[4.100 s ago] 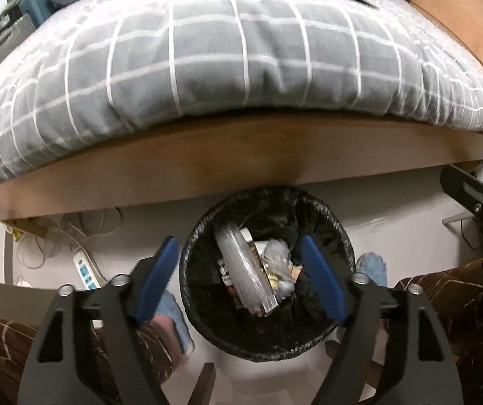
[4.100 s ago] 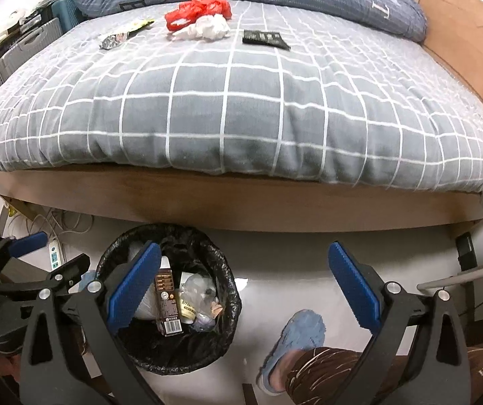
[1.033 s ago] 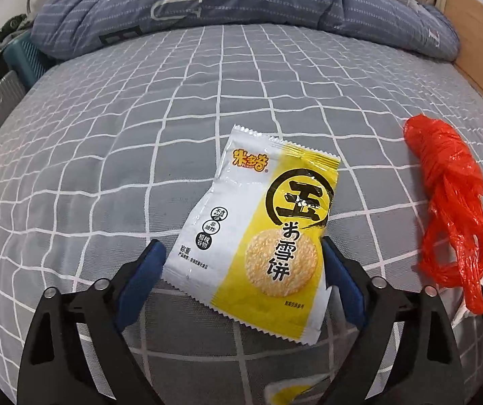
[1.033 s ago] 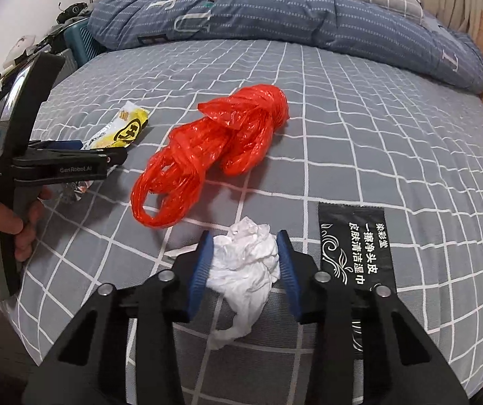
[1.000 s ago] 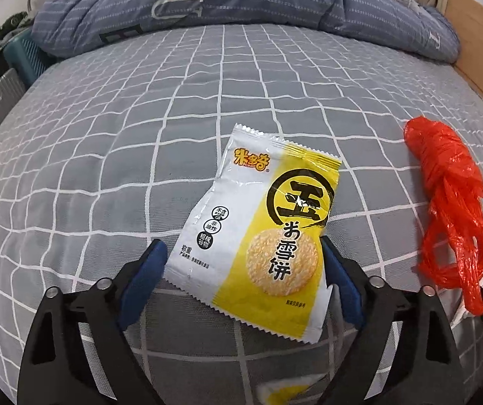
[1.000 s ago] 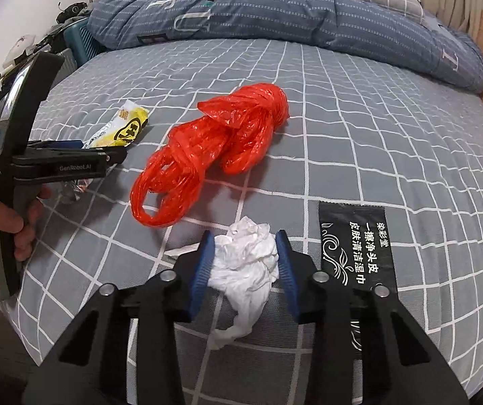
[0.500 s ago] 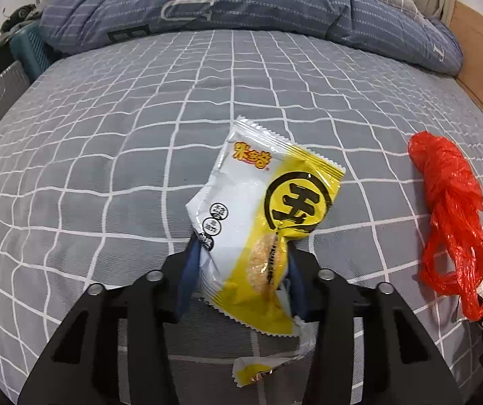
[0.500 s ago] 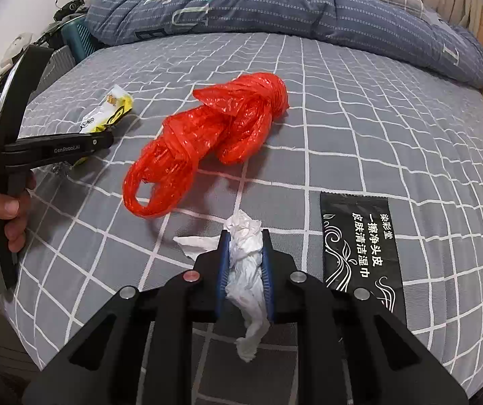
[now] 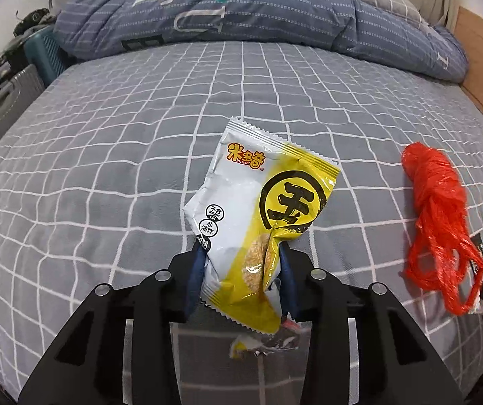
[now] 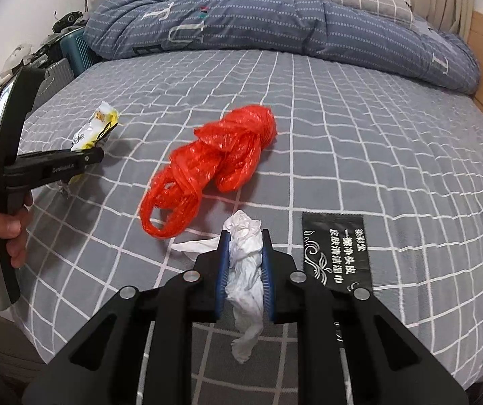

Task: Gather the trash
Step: 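Grasp the yellow cracker packet with the left tool while the right tool grasps the white tissue, then lift the cracker packet and tissue and carry them over the trash bin, then open the right tool to drop the tissue while the left tool releases the packet, then move both tools back over the bed toward the red bag and black sachet, then grasp the red plastic bag with the left tool while the right tool grasps the black sachet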

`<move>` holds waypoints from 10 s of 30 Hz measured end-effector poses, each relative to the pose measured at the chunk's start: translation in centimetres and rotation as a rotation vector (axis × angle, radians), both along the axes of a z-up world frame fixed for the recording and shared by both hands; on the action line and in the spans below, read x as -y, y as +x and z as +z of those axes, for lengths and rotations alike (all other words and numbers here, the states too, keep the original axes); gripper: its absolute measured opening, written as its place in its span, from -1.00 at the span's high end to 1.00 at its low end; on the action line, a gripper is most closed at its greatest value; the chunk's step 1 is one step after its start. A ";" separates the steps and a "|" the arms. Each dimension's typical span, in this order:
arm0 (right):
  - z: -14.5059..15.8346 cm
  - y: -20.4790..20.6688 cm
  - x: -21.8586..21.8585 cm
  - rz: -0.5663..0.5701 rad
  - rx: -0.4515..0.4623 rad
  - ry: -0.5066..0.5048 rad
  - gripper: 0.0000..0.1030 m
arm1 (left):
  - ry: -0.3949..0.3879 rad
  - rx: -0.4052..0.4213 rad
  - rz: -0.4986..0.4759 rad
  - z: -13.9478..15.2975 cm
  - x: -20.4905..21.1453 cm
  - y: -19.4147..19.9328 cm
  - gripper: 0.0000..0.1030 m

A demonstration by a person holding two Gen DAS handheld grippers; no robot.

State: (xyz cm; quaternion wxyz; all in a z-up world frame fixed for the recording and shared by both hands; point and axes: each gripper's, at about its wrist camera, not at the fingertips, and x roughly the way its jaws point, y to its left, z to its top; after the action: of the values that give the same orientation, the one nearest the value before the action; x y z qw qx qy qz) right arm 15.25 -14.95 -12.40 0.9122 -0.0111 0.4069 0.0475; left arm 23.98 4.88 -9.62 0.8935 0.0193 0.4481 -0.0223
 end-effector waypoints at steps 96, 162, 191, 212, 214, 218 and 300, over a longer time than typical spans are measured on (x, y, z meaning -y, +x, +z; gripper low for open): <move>1.1 -26.9 -3.8 0.015 -0.032 0.053 0.67 | -0.156 -0.086 0.004 1.4 3.4 -37.0 0.30; -10.2 -26.5 2.5 -0.170 -0.211 -0.063 -0.85 | -0.071 -0.315 -0.066 -12.4 7.3 -35.2 0.25; -6.6 -26.7 2.6 -0.188 -0.110 -0.069 -0.85 | -0.053 -0.180 -0.063 -6.9 8.2 -35.4 -0.86; 3.0 -20.3 4.9 -0.201 0.139 -0.095 -0.85 | -0.099 0.076 -0.047 3.7 5.0 -27.9 -0.89; 3.4 -19.2 5.3 -0.203 0.146 -0.085 -0.85 | -0.096 0.087 -0.050 3.9 5.5 -26.9 -0.89; 3.4 -17.1 5.8 -0.203 0.136 -0.064 -0.85 | -0.077 0.091 -0.060 3.8 6.5 -24.3 -0.89; -3.3 0.9 7.2 -0.151 -0.127 0.057 0.79 | -0.073 0.021 -0.154 1.4 14.5 -0.5 0.26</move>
State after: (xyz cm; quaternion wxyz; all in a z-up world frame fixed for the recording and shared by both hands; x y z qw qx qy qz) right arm 16.13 -22.16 -15.70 0.8855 0.0487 0.4620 -0.0094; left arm 23.44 -9.64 -8.26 0.8939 0.0212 0.4348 -0.1071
